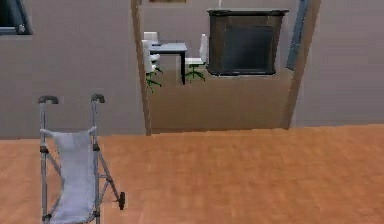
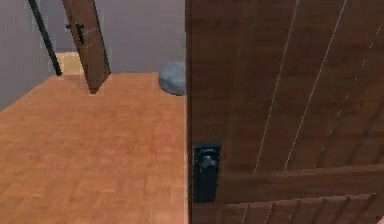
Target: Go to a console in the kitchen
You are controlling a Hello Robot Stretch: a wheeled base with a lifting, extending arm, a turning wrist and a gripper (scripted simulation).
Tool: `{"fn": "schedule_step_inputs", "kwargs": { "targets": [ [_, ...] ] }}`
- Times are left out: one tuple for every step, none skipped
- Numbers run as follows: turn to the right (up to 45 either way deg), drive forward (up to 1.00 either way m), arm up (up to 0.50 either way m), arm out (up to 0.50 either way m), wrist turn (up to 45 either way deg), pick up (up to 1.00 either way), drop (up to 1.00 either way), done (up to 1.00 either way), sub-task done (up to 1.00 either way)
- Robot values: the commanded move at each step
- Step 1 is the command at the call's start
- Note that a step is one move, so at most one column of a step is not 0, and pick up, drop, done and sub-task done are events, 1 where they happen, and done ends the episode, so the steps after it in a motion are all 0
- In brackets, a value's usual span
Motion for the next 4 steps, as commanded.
{"fn": "schedule_step_inputs", "kwargs": {
  "targets": [
    [0.0,1.00,0.00,0.00,0.0,0.00,0.00,0.00,0.00],
    [0.0,1.00,0.00,0.00,0.0,0.00,0.00,0.00,0.00],
    [6.0,0.00,0.00,0.00,0.0,0.00,0.00,0.00,0.00],
    [0.0,0.10,0.00,0.00,0.0,0.00,0.00,0.00,0.00]
  ]
}}
